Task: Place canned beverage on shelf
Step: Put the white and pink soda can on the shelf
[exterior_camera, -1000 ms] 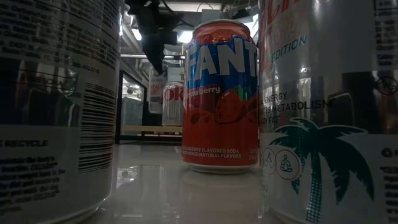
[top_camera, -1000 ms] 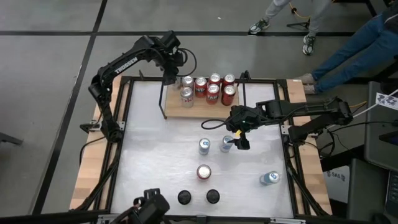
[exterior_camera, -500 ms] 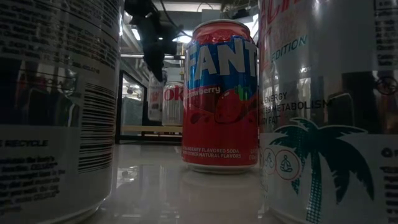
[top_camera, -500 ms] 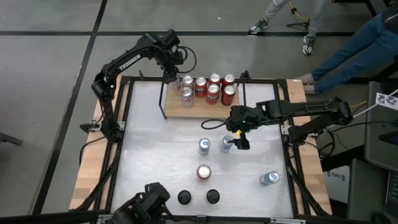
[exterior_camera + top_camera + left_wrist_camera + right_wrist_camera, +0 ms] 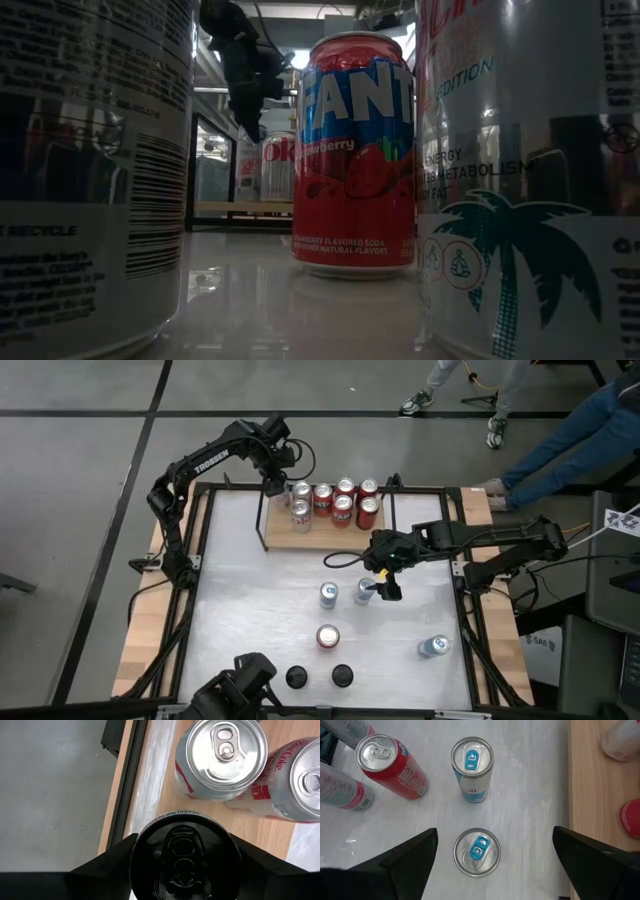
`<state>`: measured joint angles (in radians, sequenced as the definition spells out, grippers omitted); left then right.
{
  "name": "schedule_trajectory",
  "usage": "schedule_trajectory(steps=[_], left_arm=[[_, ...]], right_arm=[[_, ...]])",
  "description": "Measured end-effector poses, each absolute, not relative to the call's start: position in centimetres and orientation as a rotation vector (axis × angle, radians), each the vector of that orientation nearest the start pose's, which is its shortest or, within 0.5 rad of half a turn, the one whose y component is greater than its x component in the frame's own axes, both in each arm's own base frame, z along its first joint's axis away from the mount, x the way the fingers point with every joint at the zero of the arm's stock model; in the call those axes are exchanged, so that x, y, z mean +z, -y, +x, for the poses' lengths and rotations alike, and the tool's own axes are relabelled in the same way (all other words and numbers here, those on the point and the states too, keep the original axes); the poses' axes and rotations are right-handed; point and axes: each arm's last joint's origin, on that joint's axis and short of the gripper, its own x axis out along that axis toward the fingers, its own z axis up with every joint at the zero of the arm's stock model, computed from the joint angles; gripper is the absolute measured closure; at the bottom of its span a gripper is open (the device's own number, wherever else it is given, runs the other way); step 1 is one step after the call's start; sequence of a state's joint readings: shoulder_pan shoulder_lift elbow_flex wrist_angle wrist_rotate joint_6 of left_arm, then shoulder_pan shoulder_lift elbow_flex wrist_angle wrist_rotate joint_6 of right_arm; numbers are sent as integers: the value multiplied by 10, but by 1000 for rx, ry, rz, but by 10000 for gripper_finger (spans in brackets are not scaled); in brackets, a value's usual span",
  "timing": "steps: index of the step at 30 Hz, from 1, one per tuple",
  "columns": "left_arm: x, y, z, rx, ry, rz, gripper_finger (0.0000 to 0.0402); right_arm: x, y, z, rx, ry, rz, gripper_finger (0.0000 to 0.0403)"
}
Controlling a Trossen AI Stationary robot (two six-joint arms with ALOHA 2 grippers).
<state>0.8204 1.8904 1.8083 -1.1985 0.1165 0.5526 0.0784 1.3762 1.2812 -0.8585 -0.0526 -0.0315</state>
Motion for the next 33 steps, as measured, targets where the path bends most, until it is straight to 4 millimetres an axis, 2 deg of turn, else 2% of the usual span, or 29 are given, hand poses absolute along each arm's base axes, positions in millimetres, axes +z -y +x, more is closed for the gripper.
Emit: schedule_trajectory(steps=[5,16,21,33], left_arm=[[301,-275,263,258,-1260,-109,160],[291,-278,263,305,-1339,-95,107],[295,-278,261,392,-1361,-92,104],[295,-278,261,388,-1362,-97,103]], right_arm=[[320,-23,274,136,-952,-41,20],[320,-23,274,136,-952,-41,20],[320,-23,274,136,-952,-41,20],[320,-23,274,136,-952,-41,20]])
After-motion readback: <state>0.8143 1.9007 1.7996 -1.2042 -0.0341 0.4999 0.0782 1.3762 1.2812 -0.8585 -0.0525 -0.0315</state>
